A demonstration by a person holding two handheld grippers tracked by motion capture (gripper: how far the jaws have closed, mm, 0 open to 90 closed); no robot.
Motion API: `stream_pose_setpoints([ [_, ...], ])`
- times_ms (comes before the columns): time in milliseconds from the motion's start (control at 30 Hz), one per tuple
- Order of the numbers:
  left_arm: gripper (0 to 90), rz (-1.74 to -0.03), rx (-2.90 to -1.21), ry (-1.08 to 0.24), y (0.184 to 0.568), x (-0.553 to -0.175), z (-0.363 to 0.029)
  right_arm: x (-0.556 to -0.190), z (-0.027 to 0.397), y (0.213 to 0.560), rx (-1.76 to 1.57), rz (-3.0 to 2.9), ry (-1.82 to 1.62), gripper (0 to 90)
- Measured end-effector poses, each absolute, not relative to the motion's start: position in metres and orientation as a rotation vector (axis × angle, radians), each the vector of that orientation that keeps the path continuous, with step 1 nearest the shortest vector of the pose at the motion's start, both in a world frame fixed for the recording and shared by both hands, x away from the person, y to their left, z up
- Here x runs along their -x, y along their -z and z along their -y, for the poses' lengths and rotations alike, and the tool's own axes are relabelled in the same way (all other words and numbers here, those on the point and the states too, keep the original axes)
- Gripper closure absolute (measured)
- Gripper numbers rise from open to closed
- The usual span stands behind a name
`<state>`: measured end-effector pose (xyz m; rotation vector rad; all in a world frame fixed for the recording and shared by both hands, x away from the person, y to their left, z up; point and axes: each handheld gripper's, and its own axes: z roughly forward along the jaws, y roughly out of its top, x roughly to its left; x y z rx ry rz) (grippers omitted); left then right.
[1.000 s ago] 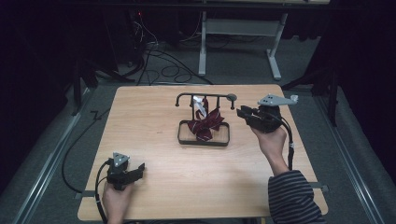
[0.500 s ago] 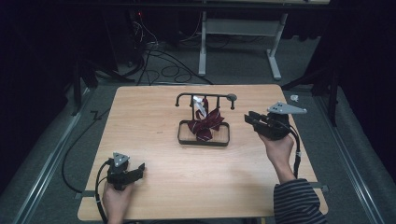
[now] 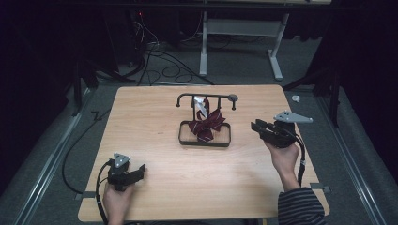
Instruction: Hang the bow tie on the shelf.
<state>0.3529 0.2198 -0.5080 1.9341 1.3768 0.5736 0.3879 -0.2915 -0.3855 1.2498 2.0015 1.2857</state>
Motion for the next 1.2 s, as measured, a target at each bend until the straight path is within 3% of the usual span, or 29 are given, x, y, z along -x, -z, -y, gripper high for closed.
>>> stream_pose_setpoints([
  [1200,27.8,-1.376,-1.938,-0.580,0.508,-0.353,-0.219,-0.368,0.296,0.482,-1.420,-2.158,-1.155,69.3],
])
